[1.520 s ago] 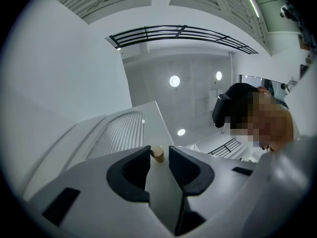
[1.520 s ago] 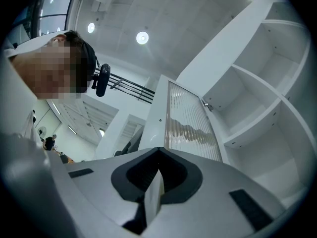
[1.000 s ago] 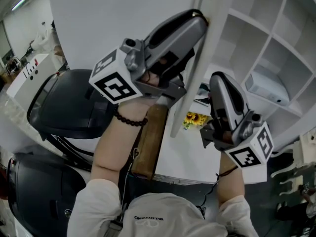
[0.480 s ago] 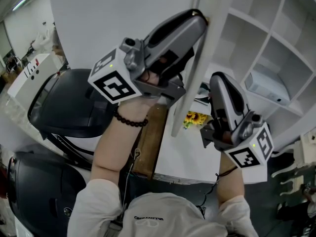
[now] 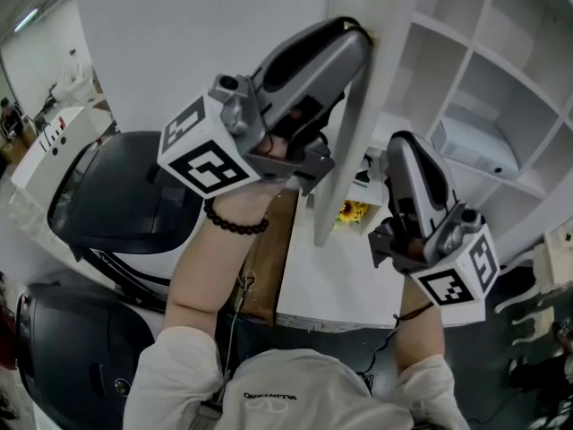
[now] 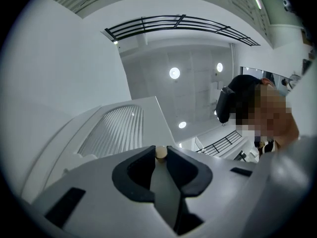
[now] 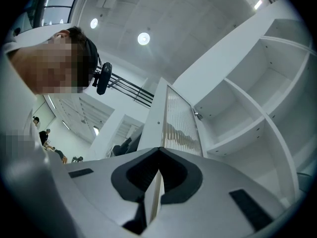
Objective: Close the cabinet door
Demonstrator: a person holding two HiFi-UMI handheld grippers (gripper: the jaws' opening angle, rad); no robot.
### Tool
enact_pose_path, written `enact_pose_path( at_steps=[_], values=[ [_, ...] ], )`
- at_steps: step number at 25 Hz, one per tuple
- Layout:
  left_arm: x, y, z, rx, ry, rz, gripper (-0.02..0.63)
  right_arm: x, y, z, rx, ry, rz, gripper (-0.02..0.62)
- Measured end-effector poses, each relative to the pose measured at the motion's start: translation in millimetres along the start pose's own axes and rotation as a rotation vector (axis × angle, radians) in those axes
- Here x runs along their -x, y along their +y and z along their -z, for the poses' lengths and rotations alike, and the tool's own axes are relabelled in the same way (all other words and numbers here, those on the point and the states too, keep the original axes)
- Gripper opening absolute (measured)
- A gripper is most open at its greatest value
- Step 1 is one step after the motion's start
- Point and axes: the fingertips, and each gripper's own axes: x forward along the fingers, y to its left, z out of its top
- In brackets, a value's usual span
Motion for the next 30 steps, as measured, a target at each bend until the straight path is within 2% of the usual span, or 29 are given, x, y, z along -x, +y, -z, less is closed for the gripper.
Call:
enact_pose_path(
  at_steps=[18, 30],
  values=[
    [-37.4, -10.5, 39.6, -0.135, 0.066, -0.077, 0.071, 44.5, -28.7, -18.1, 0.045, 0.01, 0.067, 0.011],
    [-59.5, -9.8, 67.6, -0.186, 0.091, -0.105, 0.071, 71.4, -51.9, -29.3, 0.07, 0.008, 0.11, 0.011]
  ],
)
